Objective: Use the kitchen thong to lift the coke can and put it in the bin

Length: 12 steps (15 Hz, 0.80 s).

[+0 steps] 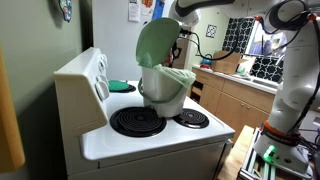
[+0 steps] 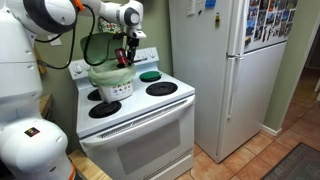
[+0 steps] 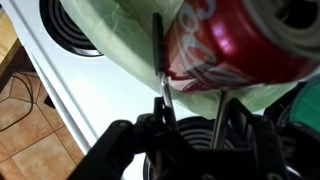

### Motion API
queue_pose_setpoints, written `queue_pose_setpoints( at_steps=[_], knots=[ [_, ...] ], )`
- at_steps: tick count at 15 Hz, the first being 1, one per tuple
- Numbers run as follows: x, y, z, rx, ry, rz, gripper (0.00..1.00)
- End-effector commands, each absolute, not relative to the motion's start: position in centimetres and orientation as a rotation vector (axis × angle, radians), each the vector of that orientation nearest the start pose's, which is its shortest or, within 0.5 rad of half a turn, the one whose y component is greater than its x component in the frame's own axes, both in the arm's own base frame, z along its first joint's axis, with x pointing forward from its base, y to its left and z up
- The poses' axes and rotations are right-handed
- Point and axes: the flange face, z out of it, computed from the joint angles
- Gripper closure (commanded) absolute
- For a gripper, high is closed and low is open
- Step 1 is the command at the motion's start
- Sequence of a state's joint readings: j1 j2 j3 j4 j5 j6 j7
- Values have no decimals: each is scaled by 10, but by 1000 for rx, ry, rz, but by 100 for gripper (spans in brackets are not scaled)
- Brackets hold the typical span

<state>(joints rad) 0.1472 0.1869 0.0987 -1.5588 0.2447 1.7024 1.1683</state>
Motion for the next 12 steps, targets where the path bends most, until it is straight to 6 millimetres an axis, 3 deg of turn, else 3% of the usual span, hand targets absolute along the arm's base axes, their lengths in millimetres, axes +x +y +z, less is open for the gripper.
queue_pose_setpoints(
  at_steps=[1,2,4,5,6,8,10,11,12],
  knots=[
    [601,177,536,-2633,1396,254,60],
    [602,178,536,-2636,1398,249,60],
    [603,179,537,-2638,1404,240,34],
    [603,179,538,-2638,1407,235,27],
    [604,178,539,-2638,1409,231,29],
    [604,178,540,-2638,1410,227,54],
    [604,177,541,-2640,1409,225,60],
    [604,178,541,-2643,1407,229,30],
    [605,178,541,-2644,1405,228,62]
  ],
)
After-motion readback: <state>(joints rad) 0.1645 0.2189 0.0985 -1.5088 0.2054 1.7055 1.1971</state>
